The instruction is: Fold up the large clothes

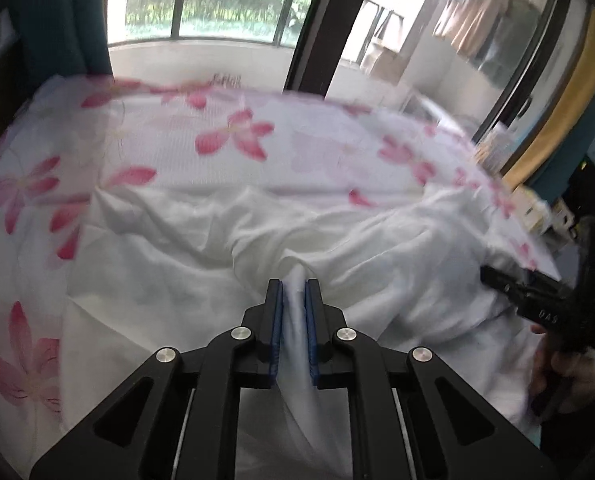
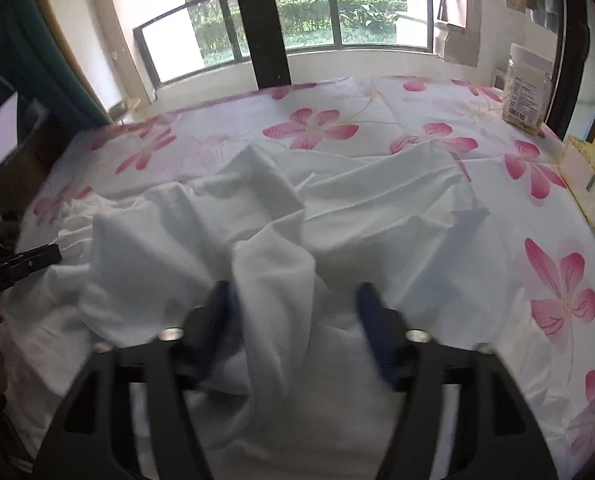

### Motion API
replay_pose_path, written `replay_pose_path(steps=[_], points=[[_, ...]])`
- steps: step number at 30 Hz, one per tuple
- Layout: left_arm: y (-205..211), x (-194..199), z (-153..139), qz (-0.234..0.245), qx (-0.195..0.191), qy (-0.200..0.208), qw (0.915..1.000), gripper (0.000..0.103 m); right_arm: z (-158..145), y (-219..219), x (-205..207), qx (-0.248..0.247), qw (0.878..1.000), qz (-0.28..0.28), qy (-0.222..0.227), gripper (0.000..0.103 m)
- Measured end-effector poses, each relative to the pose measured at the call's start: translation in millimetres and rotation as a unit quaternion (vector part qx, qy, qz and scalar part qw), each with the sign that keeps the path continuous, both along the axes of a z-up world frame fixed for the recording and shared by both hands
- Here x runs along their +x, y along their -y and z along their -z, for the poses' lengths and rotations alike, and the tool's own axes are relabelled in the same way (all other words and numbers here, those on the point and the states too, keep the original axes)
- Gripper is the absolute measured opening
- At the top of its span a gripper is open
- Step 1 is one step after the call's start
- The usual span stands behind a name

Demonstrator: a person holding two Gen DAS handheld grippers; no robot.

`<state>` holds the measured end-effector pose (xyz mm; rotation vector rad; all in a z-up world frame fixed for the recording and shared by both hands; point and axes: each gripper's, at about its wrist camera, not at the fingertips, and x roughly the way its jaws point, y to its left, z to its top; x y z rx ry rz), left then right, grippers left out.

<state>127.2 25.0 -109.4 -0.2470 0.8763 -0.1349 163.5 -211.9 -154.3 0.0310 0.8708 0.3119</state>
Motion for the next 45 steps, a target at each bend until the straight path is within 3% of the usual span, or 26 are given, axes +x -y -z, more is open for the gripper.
replay_pose_path(steps=[1,3,5,10,27,32,39,45], points=[[0,-5,-8,-0.001,-0.001,0.01,1.0,0.016,-5,4,-3,0.003,1.0,0.002,0.006,0.074],[-2,-12,-18,-0.007,0.001,0.021,0.9997,0.031,-17,12,-9,0.007,1.0,0.001,0.023,0.075],[-4,-20,-25,-0.01,-0.007,0.03,0.9995,0.034,-27,23,-15,0.004,0.999,0.007,0.034,0.077],[-14,-39,-32,-0.021,-0.051,0.026,0.9981,0.035,-40,42,-28,0.001,0.999,0.022,0.045,0.078],[-32,-142,-26,-0.039,-0.053,0.026,0.9974,0.035,-50,76,-96,-0.005,0.996,0.054,0.076,0.079],[-42,-171,-12,-0.061,-0.038,0.017,0.9973,0.035,-46,91,-118,-0.011,0.994,0.073,0.081,0.079],[-65,-205,6,-0.125,0.03,0.007,0.9916,0.035,-34,134,-148,-0.029,0.989,0.121,0.074,0.079],[-82,-223,15,-0.144,0.014,-0.004,0.9895,0.035,-22,175,-167,-0.037,0.984,0.164,0.063,0.079]])
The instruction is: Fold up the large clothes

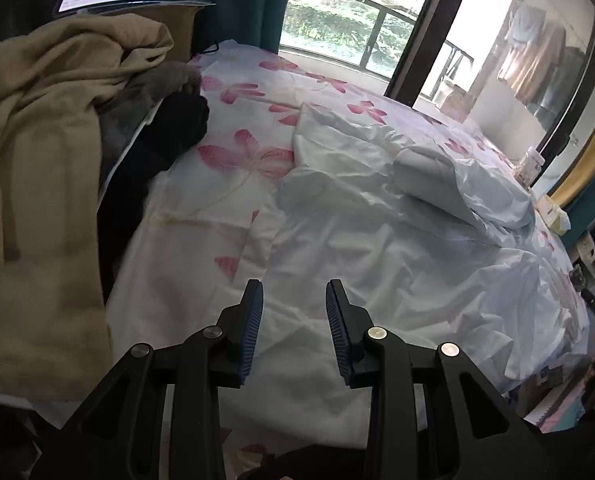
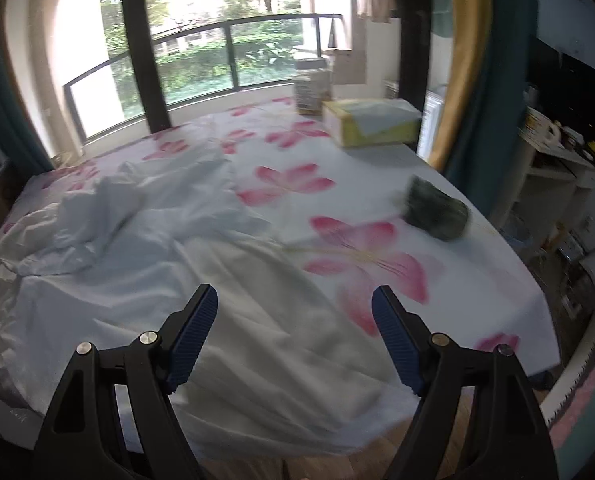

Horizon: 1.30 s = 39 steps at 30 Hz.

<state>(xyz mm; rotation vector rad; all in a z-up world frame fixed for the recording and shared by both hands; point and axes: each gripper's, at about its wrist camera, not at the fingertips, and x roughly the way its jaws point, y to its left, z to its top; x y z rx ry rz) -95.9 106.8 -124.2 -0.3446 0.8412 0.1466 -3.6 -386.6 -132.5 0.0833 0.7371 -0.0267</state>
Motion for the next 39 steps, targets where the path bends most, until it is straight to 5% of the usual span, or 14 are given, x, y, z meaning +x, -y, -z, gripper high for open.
replay_pose_path(steps=[11,18,31,32,34,39], points=[[17,-25,13,0.061,0.006,-0.04,0.9973,0.035,25,32,-14,0.009,0.999,0.035,-0.02,0.079],[-10,-27,-1,0.005,0.048,-0.023,0.9986,0.035,25,41,-24,0.002,0.999,0.038,-0.02,0.079],[-12,-26,14,0.011,0.064,-0.023,0.9976,0.035,32,59,-44,0.016,0.999,0.02,-0.026,0.079],[-10,-26,14,0.014,0.071,-0.02,0.9972,0.033,34,55,-45,0.011,0.999,0.012,-0.029,0.077],[-4,-28,11,0.022,0.088,-0.013,0.9958,0.006,36,49,-45,0.007,0.999,0.0,-0.033,0.06],[5,-35,-4,0.031,0.115,0.015,0.9927,0.002,35,34,-47,-0.003,0.999,-0.028,-0.03,0.007]])
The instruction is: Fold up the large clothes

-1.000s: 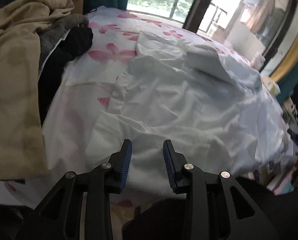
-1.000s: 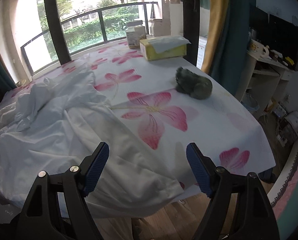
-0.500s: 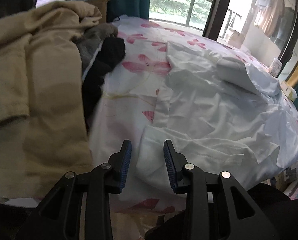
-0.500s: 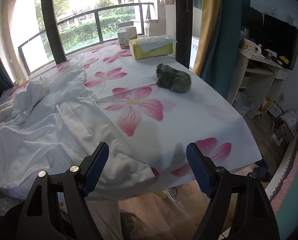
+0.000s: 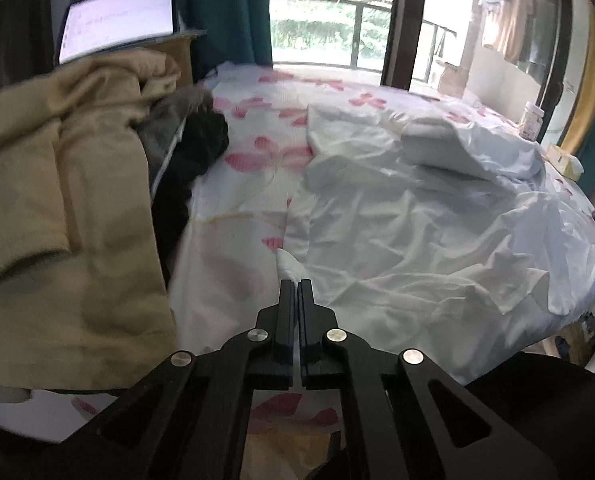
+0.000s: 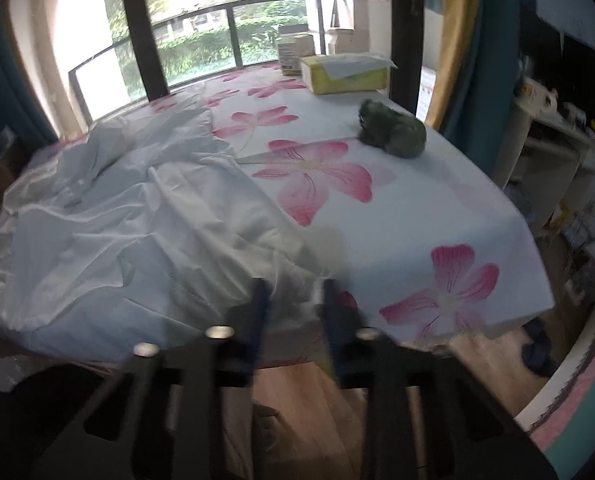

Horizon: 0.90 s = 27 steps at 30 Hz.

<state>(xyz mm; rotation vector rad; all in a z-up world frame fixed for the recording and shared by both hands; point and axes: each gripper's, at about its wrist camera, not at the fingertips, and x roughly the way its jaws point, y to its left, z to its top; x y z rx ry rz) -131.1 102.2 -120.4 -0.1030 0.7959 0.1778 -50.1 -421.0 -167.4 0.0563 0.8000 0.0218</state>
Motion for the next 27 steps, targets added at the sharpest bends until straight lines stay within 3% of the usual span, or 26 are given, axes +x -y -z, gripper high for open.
replay_pose_path(steps=[9,17,27], points=[[-1,-15,-38,-0.006,0.017,0.065,0.9977,0.001,-42,3,-3,0.051,0.997,-0.02,0.048,0.005],[-15,-17,-61,-0.03,0.019,0.11,0.9932,0.001,-81,4,21,0.053,0.994,-0.025,0.092,0.005],[-27,-7,-82,-0.053,0.021,0.138,0.9888,0.001,-94,-1,58,0.044,0.994,-0.031,0.095,0.005]])
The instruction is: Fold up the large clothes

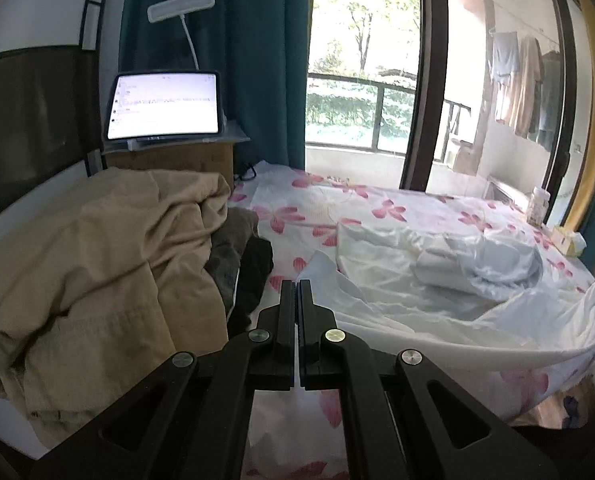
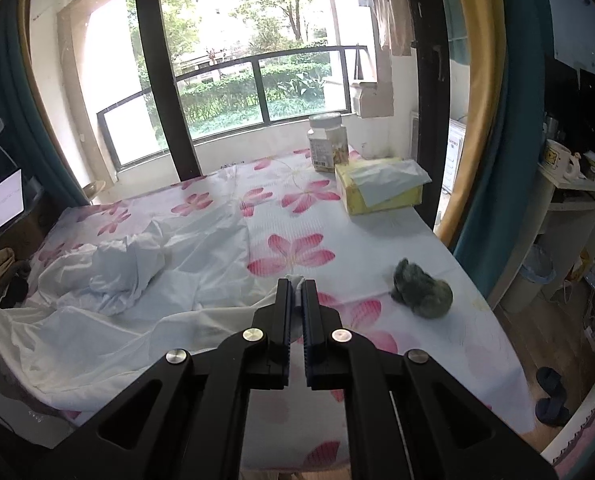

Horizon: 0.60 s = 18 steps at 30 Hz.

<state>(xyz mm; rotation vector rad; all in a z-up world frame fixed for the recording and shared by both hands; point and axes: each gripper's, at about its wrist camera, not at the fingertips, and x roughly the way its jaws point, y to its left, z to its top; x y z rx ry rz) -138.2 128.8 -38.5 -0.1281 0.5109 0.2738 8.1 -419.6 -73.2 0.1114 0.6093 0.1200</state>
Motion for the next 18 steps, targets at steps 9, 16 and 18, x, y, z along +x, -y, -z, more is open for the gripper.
replay_pose_path(steps=[9,16,18], points=[[-1,9,-28,-0.015,0.01,0.054,0.9984,0.001,-27,7,17,0.013,1.0,0.011,0.026,0.005],[-3,33,-38,-0.015,0.011,0.066,0.9977,0.001,-37,4,44,0.018,0.999,0.008,0.032,0.005],[-6,41,-40,-0.015,0.008,0.069,0.9975,0.001,-40,3,52,0.017,0.999,0.008,0.034,0.005]])
